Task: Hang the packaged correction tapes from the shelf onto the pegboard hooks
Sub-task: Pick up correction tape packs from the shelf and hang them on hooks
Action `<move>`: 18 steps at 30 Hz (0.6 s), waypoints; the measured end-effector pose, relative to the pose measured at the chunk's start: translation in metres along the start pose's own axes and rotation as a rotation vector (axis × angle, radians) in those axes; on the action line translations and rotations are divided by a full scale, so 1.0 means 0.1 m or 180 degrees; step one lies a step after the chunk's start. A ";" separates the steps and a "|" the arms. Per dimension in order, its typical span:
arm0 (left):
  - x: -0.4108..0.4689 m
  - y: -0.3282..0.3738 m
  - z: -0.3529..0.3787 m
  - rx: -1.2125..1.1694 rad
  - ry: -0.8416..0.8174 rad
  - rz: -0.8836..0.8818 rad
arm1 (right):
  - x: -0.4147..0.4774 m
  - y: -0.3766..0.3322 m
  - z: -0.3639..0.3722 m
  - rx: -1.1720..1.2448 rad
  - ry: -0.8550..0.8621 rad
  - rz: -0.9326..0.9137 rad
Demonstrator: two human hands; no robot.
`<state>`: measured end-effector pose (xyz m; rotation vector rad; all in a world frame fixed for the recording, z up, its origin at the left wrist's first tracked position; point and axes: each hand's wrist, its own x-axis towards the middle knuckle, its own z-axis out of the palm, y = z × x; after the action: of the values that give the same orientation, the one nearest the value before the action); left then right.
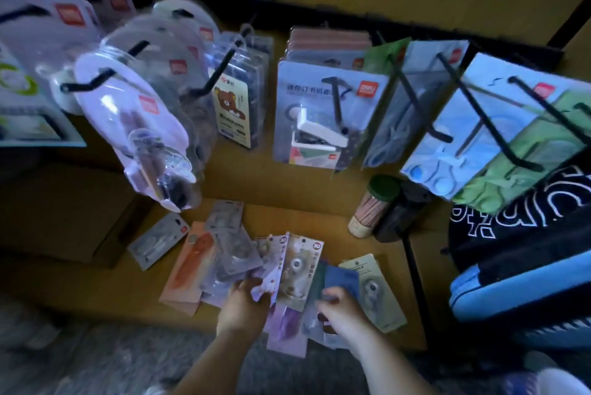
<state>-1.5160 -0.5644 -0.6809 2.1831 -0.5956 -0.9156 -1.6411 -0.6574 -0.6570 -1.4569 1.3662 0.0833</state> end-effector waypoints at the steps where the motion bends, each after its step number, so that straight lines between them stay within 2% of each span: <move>1: 0.07 -0.03 -0.01 -0.0169 0.0118 -0.0045 | 0.05 -0.02 0.02 0.0005 -0.0039 -0.0004; 4: 0.22 -0.11 -0.07 -0.0503 0.0197 -0.0151 | 0.23 0.00 0.08 0.0090 -0.0099 0.0028; 10: 0.31 -0.32 0.11 -0.0171 -0.0425 0.0233 | 0.60 -0.02 0.21 0.0691 0.0150 0.0285; 13: 0.37 -0.37 0.26 0.0249 -0.0516 0.0311 | 0.73 -0.08 0.27 0.0987 0.0258 0.0266; 16: 0.45 -0.44 0.36 0.1050 -0.0494 0.0228 | 0.86 -0.08 0.29 0.1412 0.0260 0.0344; 18: 0.48 -0.47 0.42 0.1312 -0.0506 0.0316 | 0.92 -0.05 0.31 0.1436 0.0248 0.0375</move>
<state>-1.5097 -0.5805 -0.7583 2.4247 -1.0377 -0.9868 -1.5885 -0.6984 -0.7275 -1.0112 1.4227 -0.1974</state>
